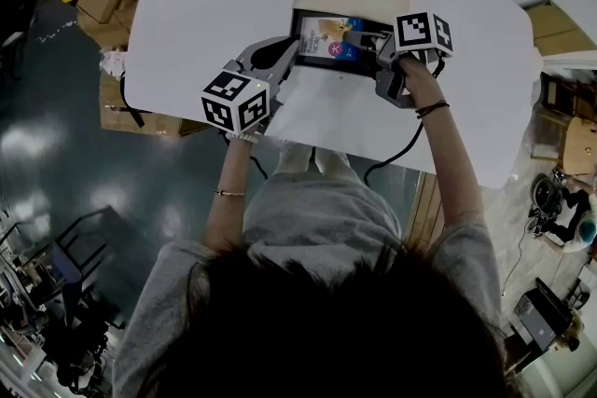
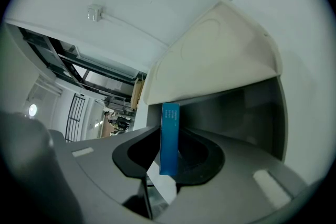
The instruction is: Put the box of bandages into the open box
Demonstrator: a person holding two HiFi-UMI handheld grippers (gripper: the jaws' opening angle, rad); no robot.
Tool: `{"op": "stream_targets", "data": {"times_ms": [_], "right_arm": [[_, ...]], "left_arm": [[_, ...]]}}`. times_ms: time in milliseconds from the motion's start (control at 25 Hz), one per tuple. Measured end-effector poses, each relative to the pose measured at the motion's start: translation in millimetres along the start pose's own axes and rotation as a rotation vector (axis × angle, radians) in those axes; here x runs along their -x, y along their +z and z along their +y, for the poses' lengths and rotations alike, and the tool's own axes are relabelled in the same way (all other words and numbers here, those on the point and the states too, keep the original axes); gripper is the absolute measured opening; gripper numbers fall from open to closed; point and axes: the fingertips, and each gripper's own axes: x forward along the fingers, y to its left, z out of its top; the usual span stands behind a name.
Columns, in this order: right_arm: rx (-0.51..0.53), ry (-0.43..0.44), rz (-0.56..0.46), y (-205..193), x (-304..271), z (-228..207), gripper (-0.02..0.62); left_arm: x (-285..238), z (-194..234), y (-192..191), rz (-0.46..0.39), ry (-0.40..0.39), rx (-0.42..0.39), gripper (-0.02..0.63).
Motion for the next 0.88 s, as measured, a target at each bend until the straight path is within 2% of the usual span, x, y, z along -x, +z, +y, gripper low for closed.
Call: {"op": "stream_targets", "data": {"times_ms": [200,440,600,880], "right_arm": [[0.004,-0.034,-0.022,4.1,-1.8,-4.3,0.14],[0.032,-0.081,-0.003,2.5,-2.7,-7.6,0.163],[0.012,-0.094,-0.006,2.5,-2.8,-11.9,0.189],[0.056,-0.172,0.005,2.8,-4.0,-20.6,0.213]], "left_arm": [[0.4,-0.8,-2.7,0.001,0.001,0.006,-0.006],[0.9,-1.3,-1.6,-0.004,0.004,0.012,-0.006],[0.0,-1.7,0.0,-0.006,0.001,0.013,-0.006],[-0.6,0.3,2.3,-0.01,0.002,0.016,-0.006]]}}
